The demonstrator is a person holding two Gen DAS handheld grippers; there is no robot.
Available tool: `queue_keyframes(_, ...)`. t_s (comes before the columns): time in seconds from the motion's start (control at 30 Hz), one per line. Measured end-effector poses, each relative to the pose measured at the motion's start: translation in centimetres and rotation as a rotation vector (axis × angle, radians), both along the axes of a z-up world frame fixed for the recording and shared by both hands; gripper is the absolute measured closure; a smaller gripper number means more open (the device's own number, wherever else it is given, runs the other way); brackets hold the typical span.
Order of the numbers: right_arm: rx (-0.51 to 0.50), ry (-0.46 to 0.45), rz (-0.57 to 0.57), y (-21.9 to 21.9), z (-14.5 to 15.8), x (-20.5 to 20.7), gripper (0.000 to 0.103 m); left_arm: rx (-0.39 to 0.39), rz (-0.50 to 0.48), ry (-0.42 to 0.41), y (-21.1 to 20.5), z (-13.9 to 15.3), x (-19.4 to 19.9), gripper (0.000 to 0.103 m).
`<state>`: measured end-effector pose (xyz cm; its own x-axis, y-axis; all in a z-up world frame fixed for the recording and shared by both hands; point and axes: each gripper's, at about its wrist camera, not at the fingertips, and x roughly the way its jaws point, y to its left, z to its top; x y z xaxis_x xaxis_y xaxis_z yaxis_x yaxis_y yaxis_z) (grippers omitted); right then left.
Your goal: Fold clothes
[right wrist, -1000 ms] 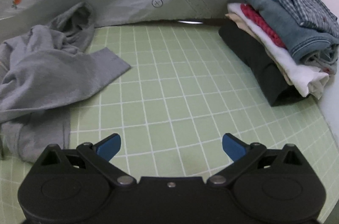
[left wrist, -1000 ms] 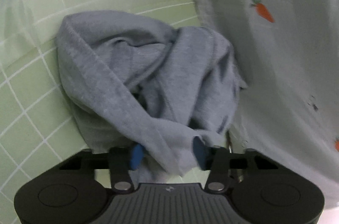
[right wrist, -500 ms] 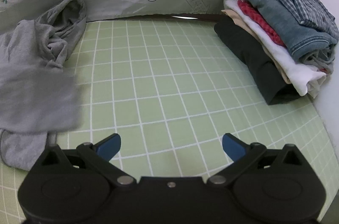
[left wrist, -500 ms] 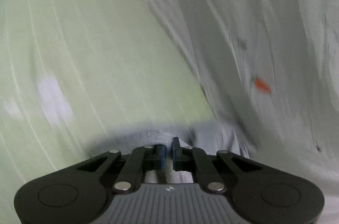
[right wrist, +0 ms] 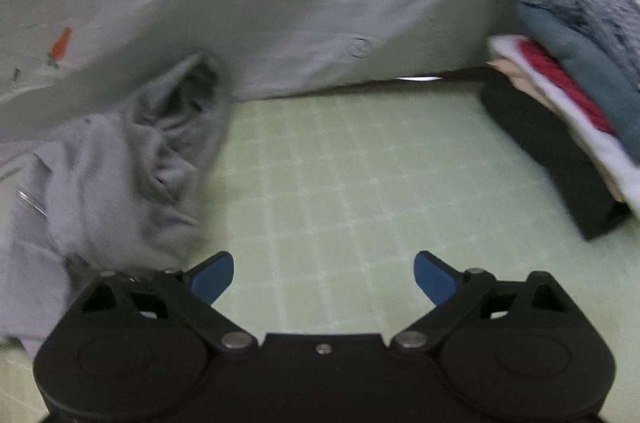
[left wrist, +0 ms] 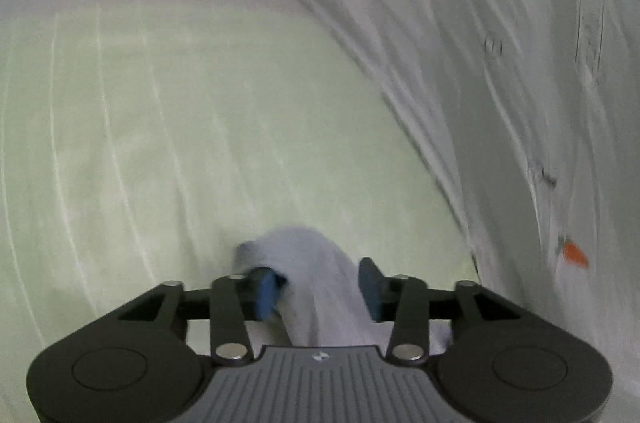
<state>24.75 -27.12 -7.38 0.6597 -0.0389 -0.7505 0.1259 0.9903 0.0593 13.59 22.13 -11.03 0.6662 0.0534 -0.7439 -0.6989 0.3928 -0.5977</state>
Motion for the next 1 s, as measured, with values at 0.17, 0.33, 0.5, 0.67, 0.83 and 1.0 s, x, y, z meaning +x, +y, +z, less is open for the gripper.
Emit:
queue_keyframes(0.17, 0.178, -0.020, 0.092, 3.0, 0.0, 3.1, 0.018, -0.134, -0.064, 0.018, -2.3, -2.0, -0.1, 0.047)
queue_keyframes(0.33, 0.365, 0.005, 0.175, 6.2, -1.3, 5.7, 0.027, -0.262, -0.131, -0.006, -5.3, -3.7, 0.6, 0.035)
queue_keyframes(0.5, 0.458, 0.082, 0.150, 7.3, -3.4, 7.0, 0.048, -0.345, -0.195, -0.009, -7.1, -5.4, 3.2, 0.031)
queue_keyframes(0.67, 0.494, 0.011, 0.115, 6.0, -2.8, 5.9, 0.078, -0.264, -0.215, -0.022, -7.1, -4.9, 4.2, 0.092)
queue_keyframes(0.83, 0.501, -0.095, 0.055, 1.9, 0.1, 3.9, 0.084, -0.183, -0.159, -0.036, -4.2, -4.2, 3.4, 0.103)
queue_keyframes(1.0, 0.413, -0.208, -0.009, -2.7, 3.9, 2.0, 0.087, -0.028, -0.034, -0.036, 1.7, -1.8, 3.1, 0.103)
